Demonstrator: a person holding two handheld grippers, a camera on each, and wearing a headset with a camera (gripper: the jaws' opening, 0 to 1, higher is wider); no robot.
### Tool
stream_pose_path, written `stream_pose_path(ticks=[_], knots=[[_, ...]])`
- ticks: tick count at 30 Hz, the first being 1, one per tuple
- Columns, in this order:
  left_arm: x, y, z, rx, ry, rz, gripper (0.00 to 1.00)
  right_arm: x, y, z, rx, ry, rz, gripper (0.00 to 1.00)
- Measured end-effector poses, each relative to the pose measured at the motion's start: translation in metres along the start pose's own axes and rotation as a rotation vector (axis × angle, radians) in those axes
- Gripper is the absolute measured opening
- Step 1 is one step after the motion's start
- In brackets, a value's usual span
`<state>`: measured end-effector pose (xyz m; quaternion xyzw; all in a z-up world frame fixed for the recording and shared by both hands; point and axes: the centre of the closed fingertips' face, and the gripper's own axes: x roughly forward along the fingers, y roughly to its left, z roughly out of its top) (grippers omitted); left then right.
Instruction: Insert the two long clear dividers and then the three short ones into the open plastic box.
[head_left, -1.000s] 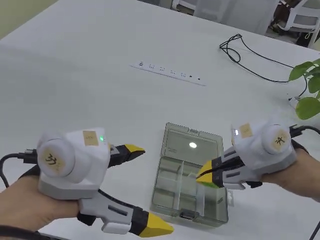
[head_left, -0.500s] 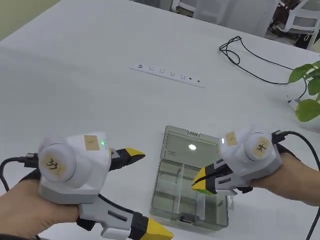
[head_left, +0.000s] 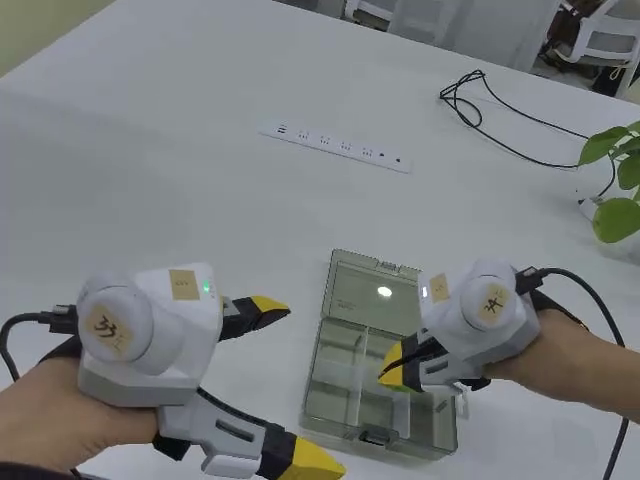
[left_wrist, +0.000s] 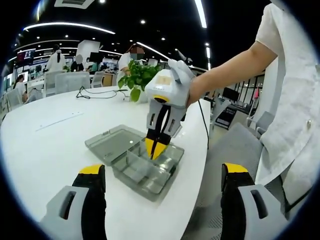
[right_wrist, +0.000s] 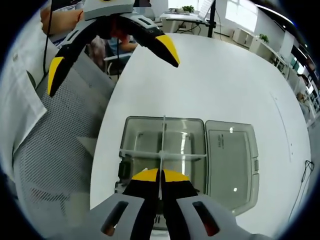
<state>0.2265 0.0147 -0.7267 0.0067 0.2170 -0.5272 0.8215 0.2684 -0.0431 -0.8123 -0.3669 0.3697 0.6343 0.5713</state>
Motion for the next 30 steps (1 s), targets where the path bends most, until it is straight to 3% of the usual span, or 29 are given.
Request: stream_pose_path(ticks=[8,30], knots=[[-0.0001,0.0024,0.0016,0.0,-0.003,0.0,0.98,0.0058,-0.0002,-0.0035,-0.021,0.035,-0.007,0.03],[-0.0026,0.002,0.0053,0.009,-0.002,0.008,0.98,0.0054,0.0,-0.0072,-0.021,0.048,-0.014,0.04]])
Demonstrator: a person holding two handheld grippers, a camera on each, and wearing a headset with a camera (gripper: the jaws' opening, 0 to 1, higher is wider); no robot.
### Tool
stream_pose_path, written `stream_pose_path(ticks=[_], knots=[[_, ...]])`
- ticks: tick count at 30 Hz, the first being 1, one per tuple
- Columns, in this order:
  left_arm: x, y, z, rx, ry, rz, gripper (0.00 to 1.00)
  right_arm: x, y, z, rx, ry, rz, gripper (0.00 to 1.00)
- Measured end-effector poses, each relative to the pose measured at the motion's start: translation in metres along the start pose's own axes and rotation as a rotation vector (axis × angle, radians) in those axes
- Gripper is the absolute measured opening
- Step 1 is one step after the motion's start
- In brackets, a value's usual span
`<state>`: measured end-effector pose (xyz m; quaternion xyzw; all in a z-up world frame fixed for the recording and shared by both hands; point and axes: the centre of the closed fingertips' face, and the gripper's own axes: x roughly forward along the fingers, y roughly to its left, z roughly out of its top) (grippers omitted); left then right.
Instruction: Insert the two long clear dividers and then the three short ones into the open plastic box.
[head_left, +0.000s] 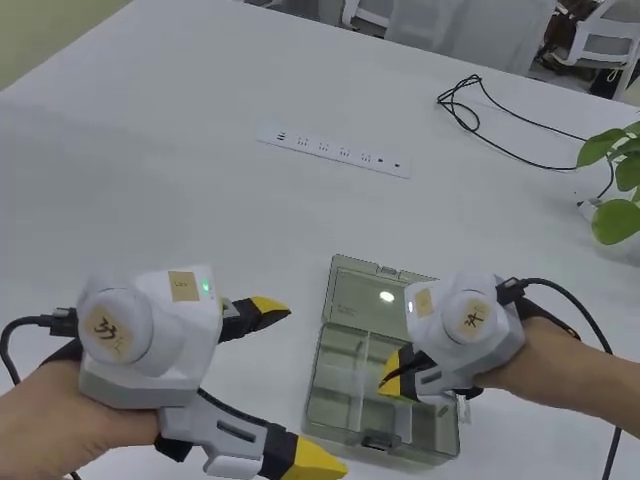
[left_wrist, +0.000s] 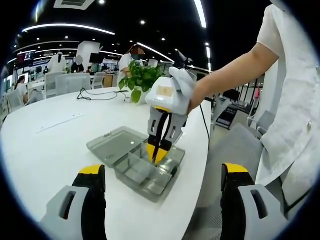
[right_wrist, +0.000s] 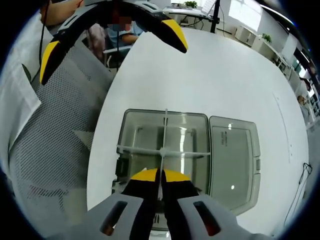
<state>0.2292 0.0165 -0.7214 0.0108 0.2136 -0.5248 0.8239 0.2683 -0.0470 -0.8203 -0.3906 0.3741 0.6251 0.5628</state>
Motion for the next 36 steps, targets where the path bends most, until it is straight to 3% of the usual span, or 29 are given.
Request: stream_pose_path(ticks=[5,12,25,29,36], knots=[[-0.001,-0.001,0.001,0.002,0.002,0.002,0.98,-0.005,-0.002,0.0,0.01,-0.012,-0.017,0.08],[-0.002,-0.003,0.003,0.006,0.002,0.006,0.98,-0.021,-0.008,0.008,0.068,-0.079,-0.051,0.11],[-0.005,-0.006,0.006,0.008,-0.003,0.014,0.98,-0.073,-0.016,0.018,0.198,-0.243,-0.166,0.18],[-0.006,-0.007,0.007,0.012,-0.001,0.014,0.98,-0.091,-0.017,0.016,0.249,-0.296,-0.193,0.21],[-0.008,-0.009,0.008,0.017,0.002,0.014,0.98,-0.114,-0.011,-0.001,0.295,-0.32,-0.229,0.27]])
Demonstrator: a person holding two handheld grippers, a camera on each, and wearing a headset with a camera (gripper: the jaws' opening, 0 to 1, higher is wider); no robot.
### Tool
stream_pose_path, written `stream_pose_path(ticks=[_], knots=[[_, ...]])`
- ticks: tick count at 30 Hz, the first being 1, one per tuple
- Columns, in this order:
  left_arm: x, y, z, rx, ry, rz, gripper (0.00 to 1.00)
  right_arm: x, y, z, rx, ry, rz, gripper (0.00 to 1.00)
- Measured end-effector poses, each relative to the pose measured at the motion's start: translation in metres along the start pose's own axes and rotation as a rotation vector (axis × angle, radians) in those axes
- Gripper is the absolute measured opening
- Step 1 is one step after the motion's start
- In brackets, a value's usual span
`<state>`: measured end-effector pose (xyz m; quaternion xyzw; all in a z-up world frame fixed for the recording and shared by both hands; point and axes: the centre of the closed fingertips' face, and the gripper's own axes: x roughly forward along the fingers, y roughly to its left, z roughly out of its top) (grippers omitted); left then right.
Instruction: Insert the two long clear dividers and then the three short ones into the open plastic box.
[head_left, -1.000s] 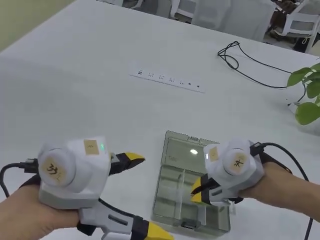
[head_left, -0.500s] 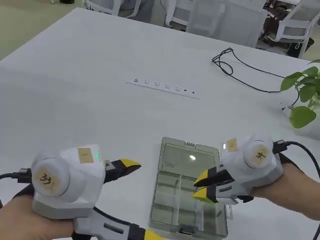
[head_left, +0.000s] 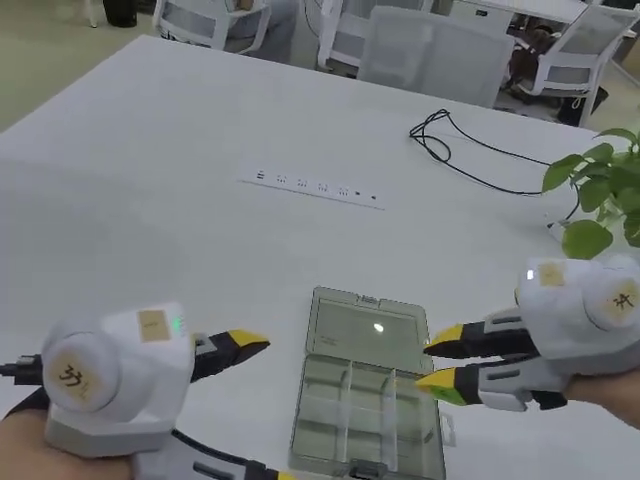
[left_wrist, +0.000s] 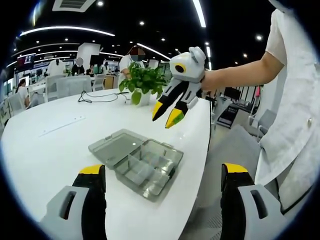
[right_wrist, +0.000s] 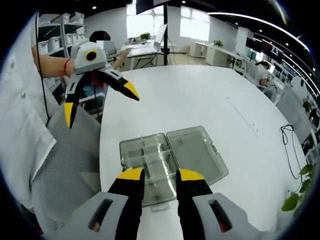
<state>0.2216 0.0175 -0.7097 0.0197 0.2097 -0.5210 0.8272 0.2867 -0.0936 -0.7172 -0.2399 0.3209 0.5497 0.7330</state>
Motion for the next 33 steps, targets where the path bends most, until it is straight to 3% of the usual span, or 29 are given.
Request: stream_pose_path(ticks=[8,16,24,33], knots=[[-0.002,-0.001,0.0,0.004,0.006,0.003,0.99,-0.03,-0.008,-0.019,0.053,-0.008,-0.049,0.3],[-0.002,0.0,0.0,0.004,0.009,0.007,1.0,-0.054,-0.021,-0.047,0.076,0.022,-0.084,0.37],[-0.001,0.003,-0.002,0.004,0.016,0.01,1.0,-0.063,-0.02,-0.082,0.049,0.108,-0.065,0.47],[-0.002,0.007,-0.003,-0.003,0.024,0.019,1.0,-0.063,-0.024,-0.139,0.031,0.253,-0.02,0.52]])
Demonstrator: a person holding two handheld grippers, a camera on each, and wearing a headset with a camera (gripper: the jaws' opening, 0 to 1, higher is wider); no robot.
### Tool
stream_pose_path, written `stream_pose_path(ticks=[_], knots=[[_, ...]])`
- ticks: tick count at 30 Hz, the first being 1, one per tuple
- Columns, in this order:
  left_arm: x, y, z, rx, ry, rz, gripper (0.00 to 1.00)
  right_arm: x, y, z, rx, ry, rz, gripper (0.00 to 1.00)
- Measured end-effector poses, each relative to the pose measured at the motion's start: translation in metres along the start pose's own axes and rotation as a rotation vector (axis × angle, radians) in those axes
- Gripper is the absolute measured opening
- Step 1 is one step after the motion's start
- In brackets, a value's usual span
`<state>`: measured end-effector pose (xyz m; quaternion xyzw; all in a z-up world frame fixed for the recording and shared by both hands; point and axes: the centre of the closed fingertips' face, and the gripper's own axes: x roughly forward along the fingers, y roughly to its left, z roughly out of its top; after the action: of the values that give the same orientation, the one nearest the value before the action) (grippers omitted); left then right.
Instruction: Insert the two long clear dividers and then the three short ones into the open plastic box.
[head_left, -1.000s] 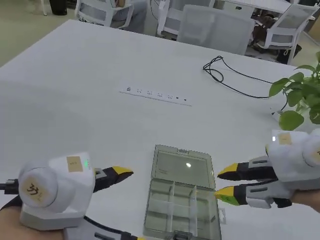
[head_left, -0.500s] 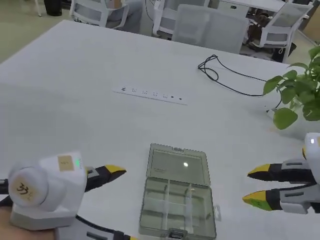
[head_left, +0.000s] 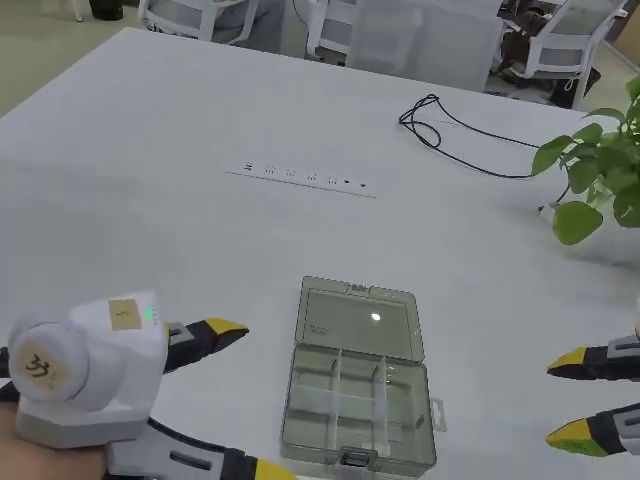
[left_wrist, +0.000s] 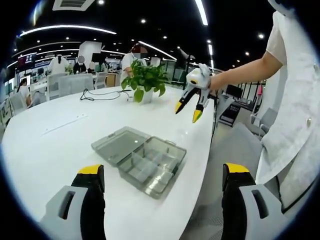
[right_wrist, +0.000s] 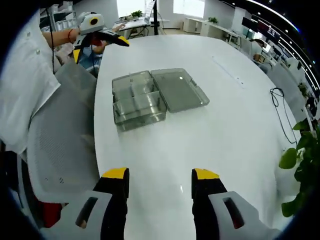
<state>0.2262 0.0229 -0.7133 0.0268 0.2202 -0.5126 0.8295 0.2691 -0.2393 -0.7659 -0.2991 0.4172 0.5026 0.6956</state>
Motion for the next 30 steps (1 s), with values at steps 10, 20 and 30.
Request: stream_pose_path(ticks=[10,20,30], knots=[[0.0,0.005,-0.003,-0.013,0.01,0.01,1.0,0.019,-0.005,-0.048,-0.08,0.161,0.044,0.53],[-0.001,0.007,-0.005,-0.021,0.02,0.015,1.0,0.037,-0.018,-0.077,-0.146,0.252,0.054,0.5],[-0.001,0.008,-0.005,-0.025,0.024,0.017,1.0,0.045,-0.017,-0.081,-0.163,0.279,0.052,0.47]])
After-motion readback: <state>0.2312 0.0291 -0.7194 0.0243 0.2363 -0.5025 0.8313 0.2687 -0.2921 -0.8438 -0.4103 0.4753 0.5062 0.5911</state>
